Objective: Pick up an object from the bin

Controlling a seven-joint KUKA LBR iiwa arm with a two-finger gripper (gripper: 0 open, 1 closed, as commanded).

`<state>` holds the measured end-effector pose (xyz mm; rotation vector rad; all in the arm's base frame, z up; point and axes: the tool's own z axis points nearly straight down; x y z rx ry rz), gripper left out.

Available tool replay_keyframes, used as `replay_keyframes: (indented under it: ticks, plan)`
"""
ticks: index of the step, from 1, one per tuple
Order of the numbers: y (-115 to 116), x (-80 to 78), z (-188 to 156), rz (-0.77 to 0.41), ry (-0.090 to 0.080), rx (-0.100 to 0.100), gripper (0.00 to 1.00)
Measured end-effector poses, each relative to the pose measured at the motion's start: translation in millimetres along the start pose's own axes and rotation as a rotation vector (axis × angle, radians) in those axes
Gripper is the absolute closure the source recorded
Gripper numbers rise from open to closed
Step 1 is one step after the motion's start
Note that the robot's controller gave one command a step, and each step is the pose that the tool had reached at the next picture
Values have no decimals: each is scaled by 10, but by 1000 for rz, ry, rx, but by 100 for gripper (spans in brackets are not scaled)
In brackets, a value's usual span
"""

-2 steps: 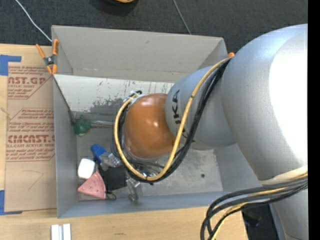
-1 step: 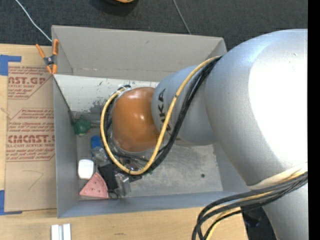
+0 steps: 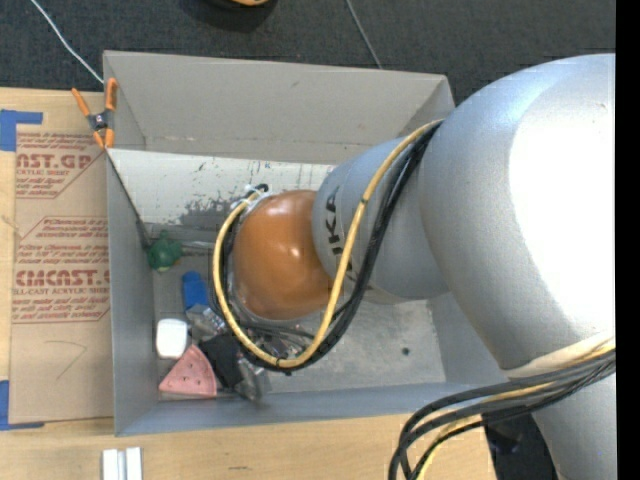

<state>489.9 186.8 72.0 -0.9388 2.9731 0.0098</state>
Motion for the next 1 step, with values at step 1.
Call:
replay_keyframes:
  ticks: [1]
  plan:
    - [-161, -14, 18, -785, 16, -16, 100]
